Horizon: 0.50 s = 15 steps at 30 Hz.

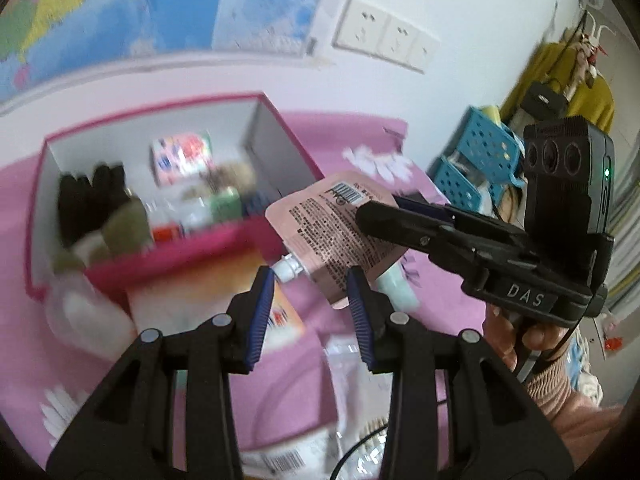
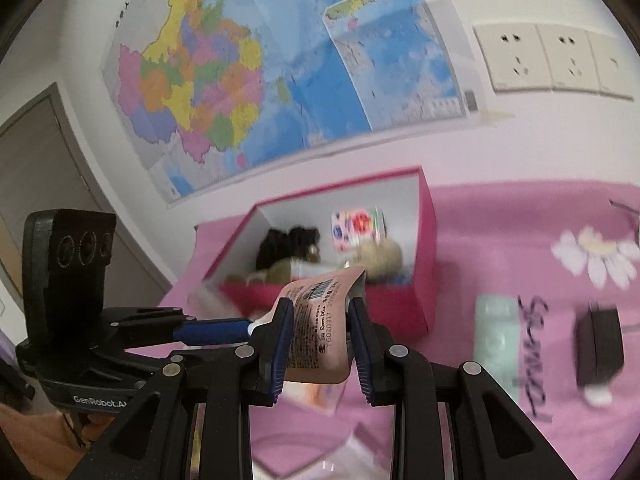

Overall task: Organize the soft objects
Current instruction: 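Lift the pink pouch into the pink box and open the right gripper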

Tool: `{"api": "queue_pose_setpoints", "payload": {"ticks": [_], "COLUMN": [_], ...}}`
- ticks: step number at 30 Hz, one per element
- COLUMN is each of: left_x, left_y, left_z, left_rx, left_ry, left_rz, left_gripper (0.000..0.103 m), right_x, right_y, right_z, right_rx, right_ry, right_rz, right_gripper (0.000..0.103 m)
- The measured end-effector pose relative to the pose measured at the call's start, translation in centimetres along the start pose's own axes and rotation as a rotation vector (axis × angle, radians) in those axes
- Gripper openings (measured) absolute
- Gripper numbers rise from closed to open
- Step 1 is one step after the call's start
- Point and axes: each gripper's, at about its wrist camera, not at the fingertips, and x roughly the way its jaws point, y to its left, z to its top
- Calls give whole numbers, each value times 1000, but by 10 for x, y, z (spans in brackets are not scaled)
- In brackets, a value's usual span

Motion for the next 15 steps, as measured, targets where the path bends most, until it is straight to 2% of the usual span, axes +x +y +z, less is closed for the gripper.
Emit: {"api": "queue_pose_setpoints", "payload": {"ticks": [4, 8, 15], "left_x": [8, 23, 46], "left_y": [8, 18, 33], "left_z": [24, 40, 46], "left_rx": [5, -11, -27], "left_ry": [-28, -20, 14], "left_rz": [51, 74, 101], "left_gripper": [39, 39, 39], "right_x": [21, 38, 64], "right_y": [-8, -17, -30], "right_z": [21, 32, 37], "right_rx": [1, 7, 2], "right_ry": [-13, -6, 31], "right_rz": [4, 1, -28], "right_gripper": [28, 28, 28]}}
